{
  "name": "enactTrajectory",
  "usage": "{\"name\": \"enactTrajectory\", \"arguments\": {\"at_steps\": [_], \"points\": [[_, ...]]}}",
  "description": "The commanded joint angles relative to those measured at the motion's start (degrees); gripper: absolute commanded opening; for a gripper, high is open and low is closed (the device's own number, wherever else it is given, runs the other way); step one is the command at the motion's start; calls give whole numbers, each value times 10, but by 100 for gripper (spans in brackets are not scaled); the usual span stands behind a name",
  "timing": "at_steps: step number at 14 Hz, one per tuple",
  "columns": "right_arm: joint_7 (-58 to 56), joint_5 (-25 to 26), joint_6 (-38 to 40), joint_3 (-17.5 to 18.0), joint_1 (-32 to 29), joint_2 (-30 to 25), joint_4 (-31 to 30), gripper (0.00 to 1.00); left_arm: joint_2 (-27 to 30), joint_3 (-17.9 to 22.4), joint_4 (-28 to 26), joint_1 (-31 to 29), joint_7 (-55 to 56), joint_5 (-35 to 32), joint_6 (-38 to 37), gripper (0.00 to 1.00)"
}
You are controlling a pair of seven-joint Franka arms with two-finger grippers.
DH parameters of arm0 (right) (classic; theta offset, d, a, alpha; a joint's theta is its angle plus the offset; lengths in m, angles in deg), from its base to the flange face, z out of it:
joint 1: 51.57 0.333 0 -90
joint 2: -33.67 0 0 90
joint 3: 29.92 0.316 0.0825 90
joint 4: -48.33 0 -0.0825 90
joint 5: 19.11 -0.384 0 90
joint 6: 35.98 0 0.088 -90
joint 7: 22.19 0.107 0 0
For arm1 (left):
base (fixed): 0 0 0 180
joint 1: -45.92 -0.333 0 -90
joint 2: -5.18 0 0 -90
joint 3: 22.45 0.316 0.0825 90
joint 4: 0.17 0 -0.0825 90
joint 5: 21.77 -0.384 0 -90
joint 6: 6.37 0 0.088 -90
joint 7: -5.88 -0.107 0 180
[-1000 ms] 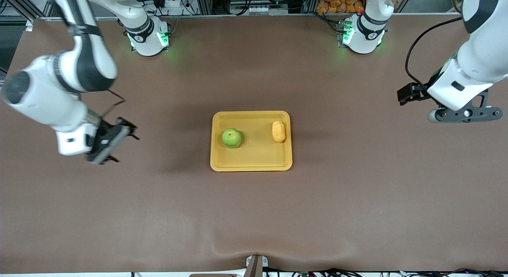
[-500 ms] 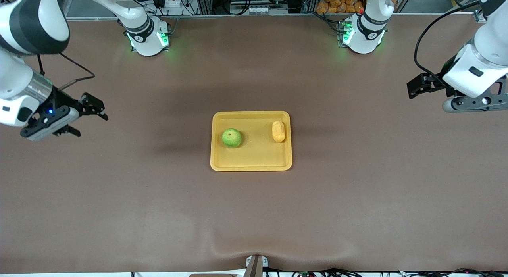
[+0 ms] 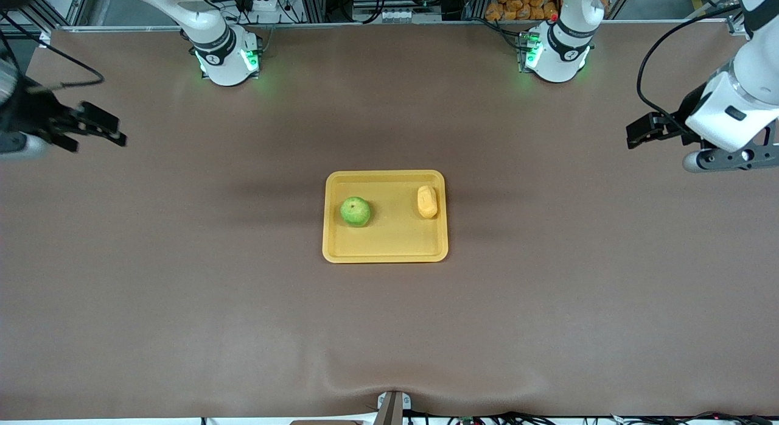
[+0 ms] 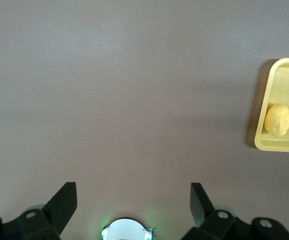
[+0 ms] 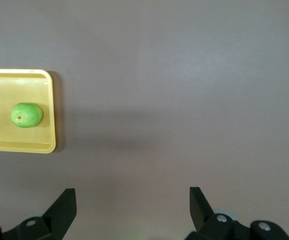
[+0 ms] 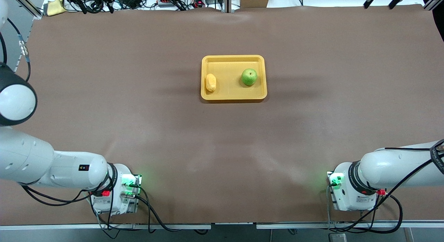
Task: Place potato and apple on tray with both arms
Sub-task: 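Open the right gripper and withdraw it from the tray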
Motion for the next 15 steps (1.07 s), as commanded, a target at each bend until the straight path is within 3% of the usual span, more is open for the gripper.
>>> {"name": "enactTrajectory", "arguments": {"at_steps": [1,5,15], "points": [[38,30,31,1,-4,4,27,100,60,24,-53,22,-8,12,15,100],[39,50,56,-4,-8,5,39,100,75,61,-48,39,-10,29,7,100],[40,40,44,-2,-17,8,50,100,67,61,-42,34,-10,30,-13,100]]}}
